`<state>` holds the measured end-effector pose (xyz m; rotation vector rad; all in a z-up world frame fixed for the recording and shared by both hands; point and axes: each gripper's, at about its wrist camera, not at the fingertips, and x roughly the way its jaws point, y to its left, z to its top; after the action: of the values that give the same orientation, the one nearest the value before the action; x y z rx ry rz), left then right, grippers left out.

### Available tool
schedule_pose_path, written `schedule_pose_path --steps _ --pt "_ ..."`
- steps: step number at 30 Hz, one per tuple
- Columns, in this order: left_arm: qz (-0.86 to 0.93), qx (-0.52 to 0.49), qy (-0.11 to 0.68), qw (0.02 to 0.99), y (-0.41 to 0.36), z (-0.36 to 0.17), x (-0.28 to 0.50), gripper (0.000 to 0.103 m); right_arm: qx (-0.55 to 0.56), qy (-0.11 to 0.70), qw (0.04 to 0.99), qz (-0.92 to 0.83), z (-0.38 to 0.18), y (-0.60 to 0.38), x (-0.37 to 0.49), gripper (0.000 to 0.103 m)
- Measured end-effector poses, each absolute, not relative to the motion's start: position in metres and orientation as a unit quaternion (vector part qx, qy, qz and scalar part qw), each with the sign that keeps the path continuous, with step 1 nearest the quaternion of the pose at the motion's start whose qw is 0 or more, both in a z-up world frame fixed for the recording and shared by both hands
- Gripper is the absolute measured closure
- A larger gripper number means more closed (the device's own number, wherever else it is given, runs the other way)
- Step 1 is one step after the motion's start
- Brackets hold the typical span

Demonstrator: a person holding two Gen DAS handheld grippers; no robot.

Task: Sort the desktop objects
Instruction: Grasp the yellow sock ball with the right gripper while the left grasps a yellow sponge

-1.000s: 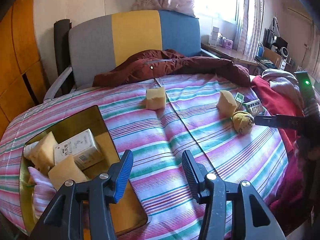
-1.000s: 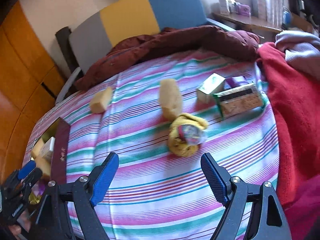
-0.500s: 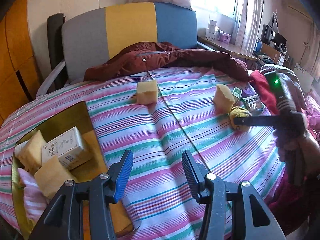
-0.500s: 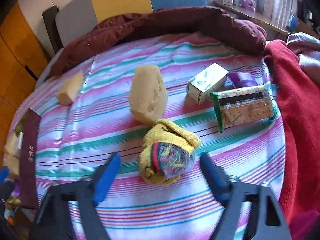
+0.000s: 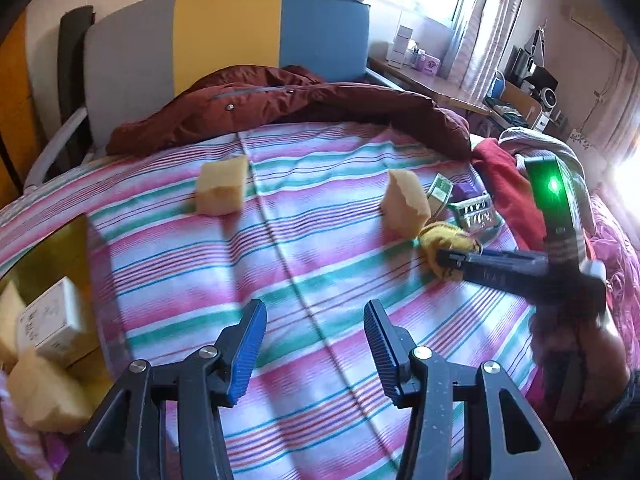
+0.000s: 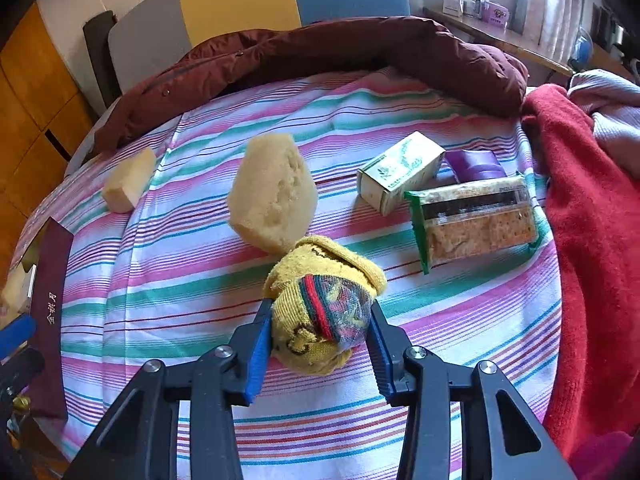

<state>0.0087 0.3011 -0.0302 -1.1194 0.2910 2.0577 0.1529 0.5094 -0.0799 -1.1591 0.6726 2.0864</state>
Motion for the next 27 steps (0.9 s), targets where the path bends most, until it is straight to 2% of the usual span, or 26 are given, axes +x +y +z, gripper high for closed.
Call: schedule_pose_path --steps 7,13,27 --pt "0.791 -0.451 0.104 0.400 0.340 -0.030 -0.006 0.052 -0.450 0.260 0.325 0.790 -0.081 0.507 0.156 0.059" --pt "0.784 -0.454 0.097 0.411 0.376 -0.030 -0.020 0.052 -0.432 0.308 0.331 0.780 -0.083 0.518 0.168 0.059" --pt "0.759 -0.450 0.134 0.451 0.458 -0.042 -0.030 0.052 -0.426 0.314 0.341 0.777 -0.082 0.526 0.172 0.059"
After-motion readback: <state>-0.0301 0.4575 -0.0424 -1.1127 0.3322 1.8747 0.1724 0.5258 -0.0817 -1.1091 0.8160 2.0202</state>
